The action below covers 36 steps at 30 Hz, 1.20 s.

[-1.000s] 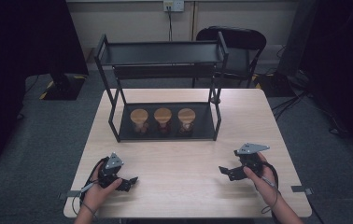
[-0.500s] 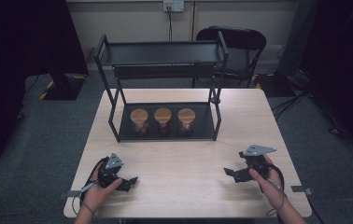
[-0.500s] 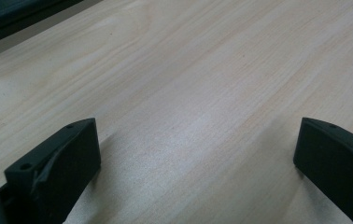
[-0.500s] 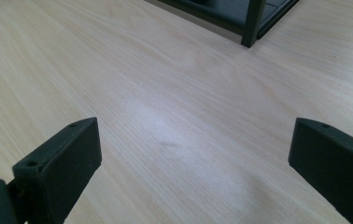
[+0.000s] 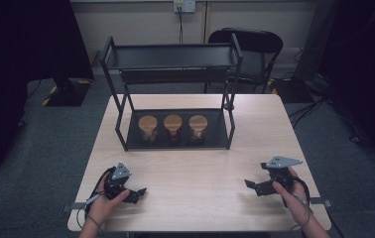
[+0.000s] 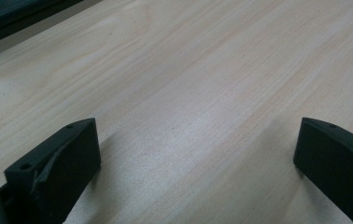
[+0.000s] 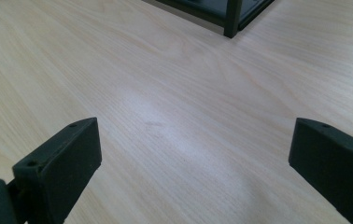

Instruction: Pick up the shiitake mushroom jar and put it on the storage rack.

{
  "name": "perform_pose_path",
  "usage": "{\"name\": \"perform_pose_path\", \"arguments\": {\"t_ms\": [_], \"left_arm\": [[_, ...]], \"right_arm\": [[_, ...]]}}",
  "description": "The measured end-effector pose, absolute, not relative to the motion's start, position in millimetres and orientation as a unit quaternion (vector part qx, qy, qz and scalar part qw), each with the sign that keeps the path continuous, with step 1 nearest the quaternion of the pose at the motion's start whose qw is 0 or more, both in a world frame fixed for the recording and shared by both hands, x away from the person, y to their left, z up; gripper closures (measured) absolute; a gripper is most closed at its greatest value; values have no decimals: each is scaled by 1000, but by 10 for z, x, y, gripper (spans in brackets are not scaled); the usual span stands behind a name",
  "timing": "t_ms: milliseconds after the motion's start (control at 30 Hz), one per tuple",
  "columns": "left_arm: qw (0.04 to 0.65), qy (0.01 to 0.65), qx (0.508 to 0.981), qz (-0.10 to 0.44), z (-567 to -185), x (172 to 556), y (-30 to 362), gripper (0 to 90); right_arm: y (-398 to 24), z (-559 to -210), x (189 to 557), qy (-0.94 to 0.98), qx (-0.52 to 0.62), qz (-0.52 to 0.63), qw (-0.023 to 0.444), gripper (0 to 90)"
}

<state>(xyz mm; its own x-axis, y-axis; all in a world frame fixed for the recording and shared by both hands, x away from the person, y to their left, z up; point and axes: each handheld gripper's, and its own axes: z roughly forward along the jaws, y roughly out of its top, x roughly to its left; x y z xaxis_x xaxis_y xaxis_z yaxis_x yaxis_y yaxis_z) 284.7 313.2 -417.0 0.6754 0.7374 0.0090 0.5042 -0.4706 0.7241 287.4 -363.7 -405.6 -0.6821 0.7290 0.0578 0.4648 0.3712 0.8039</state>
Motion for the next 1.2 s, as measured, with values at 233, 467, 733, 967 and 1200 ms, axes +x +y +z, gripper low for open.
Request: {"name": "perform_pose_path", "arguments": {"t_ms": [233,467,733,967,1200], "left_arm": [[359,369,842,162,-4170,2848,3132,2],[359,369,842,163,-4170,2847,3132,2],[359,368,842,162,-4169,2848,3133,2],[359,369,842,162,-4170,2847,3132,2],[359,369,842,162,-4169,2848,3132,2]], "right_arm": [[-3708,-4105,2834,810,376,423,156,18],[-3739,-4130,2804,813,375,416,160,18],[-3783,-4143,2768,815,374,411,163,18],[-3852,-4189,2745,817,376,404,166,18],[-3865,-4207,2723,822,378,389,173,17]]}}
